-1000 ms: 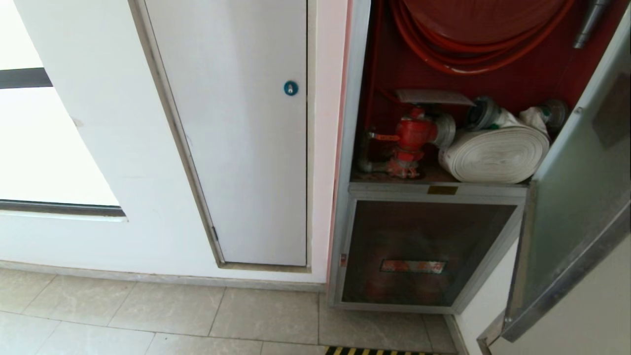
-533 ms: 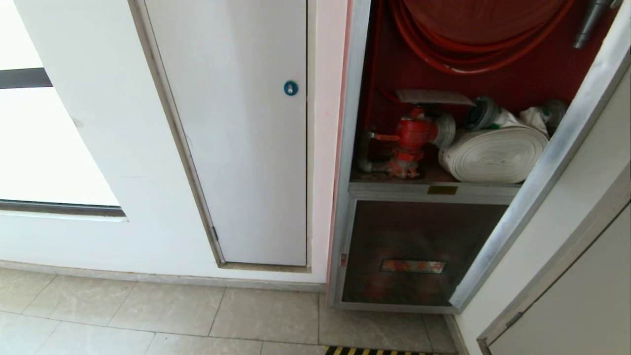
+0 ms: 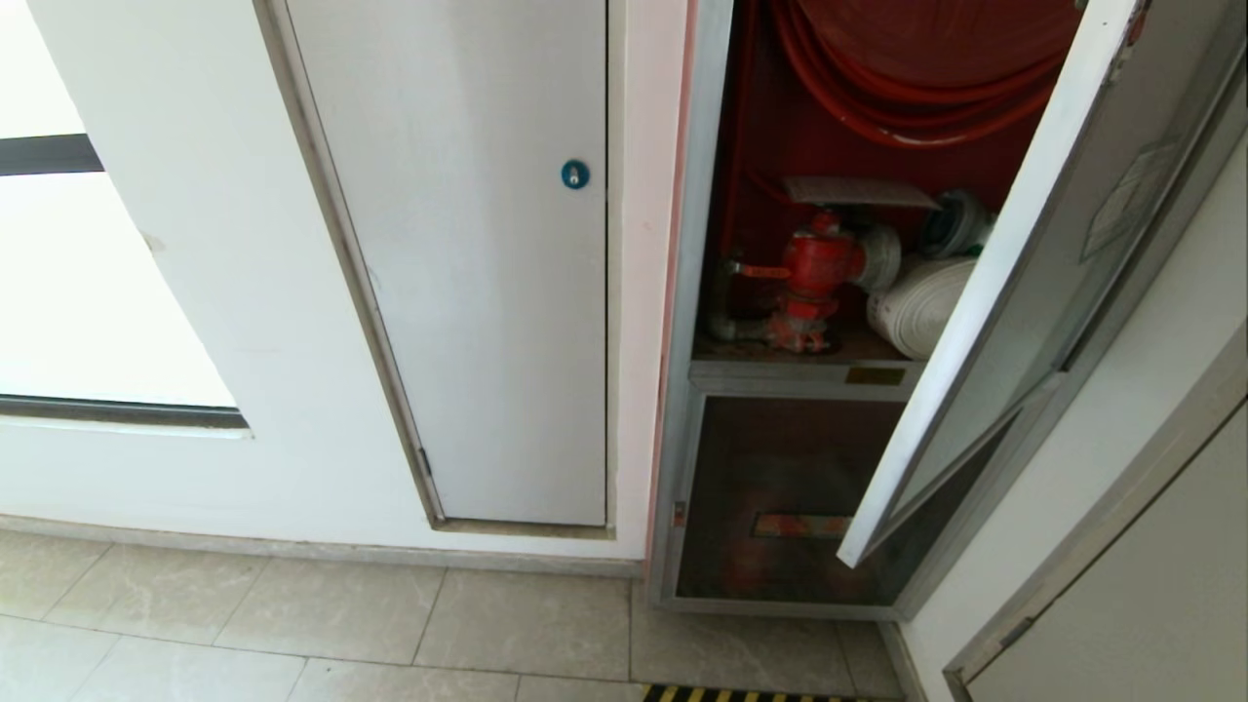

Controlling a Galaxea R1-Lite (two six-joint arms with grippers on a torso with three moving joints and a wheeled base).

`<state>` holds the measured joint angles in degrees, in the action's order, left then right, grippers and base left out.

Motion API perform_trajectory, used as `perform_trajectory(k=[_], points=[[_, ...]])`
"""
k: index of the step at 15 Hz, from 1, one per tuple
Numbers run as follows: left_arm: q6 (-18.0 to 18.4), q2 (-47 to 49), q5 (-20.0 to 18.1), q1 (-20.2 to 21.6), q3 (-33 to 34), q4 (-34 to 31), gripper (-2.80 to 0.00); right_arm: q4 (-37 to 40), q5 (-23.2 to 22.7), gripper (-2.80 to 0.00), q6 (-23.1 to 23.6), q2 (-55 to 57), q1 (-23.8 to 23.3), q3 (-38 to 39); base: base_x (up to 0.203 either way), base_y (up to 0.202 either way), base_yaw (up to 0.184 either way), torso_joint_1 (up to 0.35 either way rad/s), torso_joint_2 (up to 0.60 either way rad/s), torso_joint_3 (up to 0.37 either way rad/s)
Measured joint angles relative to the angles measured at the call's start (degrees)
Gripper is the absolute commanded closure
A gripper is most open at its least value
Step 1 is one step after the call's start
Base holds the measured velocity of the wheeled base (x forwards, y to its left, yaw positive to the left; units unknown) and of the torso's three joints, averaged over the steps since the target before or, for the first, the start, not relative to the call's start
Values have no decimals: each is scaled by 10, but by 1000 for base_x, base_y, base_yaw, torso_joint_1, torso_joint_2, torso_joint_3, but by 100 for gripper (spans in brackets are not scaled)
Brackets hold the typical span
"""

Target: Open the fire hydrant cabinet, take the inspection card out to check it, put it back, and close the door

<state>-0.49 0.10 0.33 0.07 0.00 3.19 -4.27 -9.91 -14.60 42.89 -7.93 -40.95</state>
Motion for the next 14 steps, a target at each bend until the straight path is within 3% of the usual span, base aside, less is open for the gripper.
perform_trajectory(k=[7,14], points=[[0,0,0,0,0,0,0,-2,0,0,0,3,76,18,0,0,0,0,0,0],[0,0,0,0,0,0,0,0,-9,0,4,-58,90,63,0,0,0,0,0,0]])
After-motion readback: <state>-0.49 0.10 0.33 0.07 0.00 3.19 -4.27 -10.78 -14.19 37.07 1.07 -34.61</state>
